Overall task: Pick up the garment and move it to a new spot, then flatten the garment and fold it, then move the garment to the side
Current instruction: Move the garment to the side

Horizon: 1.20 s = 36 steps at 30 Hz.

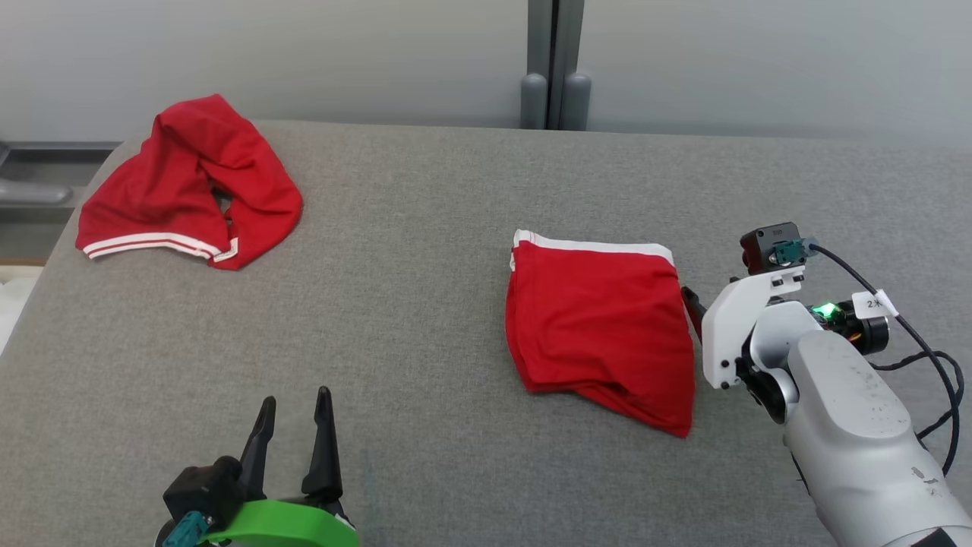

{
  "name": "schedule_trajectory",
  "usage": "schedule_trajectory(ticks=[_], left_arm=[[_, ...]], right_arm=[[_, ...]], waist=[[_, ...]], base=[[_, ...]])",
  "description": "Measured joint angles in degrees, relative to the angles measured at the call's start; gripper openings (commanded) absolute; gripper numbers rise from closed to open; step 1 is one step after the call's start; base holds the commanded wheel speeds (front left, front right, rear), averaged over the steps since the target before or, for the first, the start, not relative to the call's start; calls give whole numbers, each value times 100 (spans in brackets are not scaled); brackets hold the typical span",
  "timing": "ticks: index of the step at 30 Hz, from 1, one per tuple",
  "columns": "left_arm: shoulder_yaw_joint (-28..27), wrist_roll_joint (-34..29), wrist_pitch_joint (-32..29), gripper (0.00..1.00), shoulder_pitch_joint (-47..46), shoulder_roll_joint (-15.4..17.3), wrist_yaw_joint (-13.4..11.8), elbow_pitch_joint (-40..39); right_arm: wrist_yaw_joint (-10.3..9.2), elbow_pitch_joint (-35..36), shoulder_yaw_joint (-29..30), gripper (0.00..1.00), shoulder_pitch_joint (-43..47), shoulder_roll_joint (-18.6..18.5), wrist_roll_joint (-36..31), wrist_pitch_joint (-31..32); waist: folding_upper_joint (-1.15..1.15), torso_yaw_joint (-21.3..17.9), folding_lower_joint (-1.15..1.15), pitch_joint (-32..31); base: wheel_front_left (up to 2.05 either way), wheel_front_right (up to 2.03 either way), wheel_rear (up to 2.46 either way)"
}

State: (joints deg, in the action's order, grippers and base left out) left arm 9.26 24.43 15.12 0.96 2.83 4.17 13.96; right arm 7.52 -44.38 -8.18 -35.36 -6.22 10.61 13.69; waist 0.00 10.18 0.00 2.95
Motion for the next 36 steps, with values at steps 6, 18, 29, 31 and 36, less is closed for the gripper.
schedule_trajectory(ticks=[6,18,29,31,36], left_arm=[[41,24,0,100,-111,0,-14,-40],[105,-8,0,100,-307,0,-47,-147],[191,-227,0,100,-499,0,-14,-305],[199,-271,0,100,-546,0,-9,-390],[259,-403,0,100,-705,-1,16,-531]], right_arm=[[0,-378,-357,100,-137,-142,378,412],[-4,-733,-1018,22,-505,-113,1068,402],[2,-810,-1629,0,-907,-352,1187,-133],[2,-802,-1701,0,-1002,-493,1212,-181],[2,-751,-1752,0,-1227,-842,1271,-320]], waist=[[0,195,0,252],[0,366,0,677],[0,-42,0,784],[0,-212,0,811],[0,-685,0,908]], base=[[0,0,0],[0,0,0],[0,0,0],[0,0,0],[0,0,0]])
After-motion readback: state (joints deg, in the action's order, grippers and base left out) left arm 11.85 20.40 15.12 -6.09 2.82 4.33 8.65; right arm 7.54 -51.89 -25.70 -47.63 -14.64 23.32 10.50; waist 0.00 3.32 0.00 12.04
